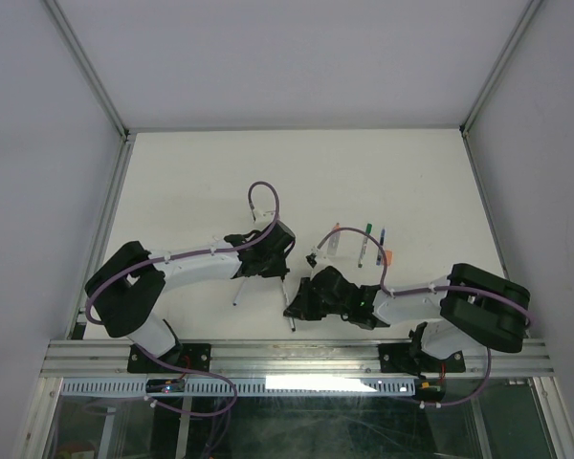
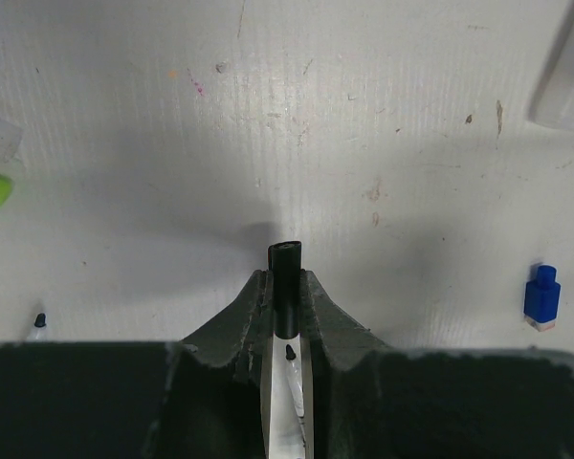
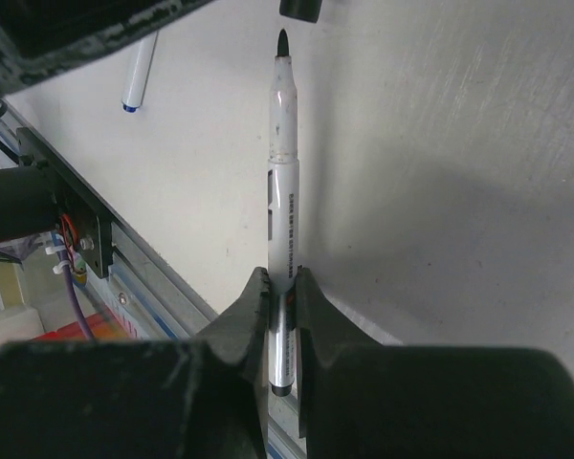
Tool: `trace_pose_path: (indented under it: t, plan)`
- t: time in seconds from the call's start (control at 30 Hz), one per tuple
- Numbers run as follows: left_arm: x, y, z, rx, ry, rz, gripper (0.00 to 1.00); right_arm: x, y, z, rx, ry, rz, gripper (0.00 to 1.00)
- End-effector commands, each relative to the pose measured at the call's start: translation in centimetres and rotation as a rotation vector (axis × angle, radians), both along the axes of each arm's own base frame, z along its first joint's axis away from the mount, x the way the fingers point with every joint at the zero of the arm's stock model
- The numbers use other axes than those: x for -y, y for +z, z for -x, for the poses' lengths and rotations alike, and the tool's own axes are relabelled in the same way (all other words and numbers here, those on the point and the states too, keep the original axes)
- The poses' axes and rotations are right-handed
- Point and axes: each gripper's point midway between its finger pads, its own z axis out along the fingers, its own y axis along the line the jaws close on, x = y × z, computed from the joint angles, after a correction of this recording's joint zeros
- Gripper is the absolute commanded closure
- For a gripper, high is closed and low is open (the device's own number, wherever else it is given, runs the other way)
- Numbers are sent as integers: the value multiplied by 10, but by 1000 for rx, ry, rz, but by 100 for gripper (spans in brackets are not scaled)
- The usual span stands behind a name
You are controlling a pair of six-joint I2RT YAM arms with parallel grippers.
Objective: Insert the pens into the pen caps
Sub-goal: Insert the pen cap onto the pen.
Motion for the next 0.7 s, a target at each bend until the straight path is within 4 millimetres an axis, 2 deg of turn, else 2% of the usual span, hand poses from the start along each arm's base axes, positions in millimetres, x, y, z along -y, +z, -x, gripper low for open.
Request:
trace_pose_path:
  t: [0.0,0.37,0.67]
  plan:
    - [18,22,-13,36,10,85,100,-19,19,-6,16,-13,-73,100]
    - [19,24,-13,42,11,89,100,-20,13,-6,-19,-33,-61,100]
    - [15,24,-14,35,61,91,100,-11,11,-7,-19,-61,-42,100]
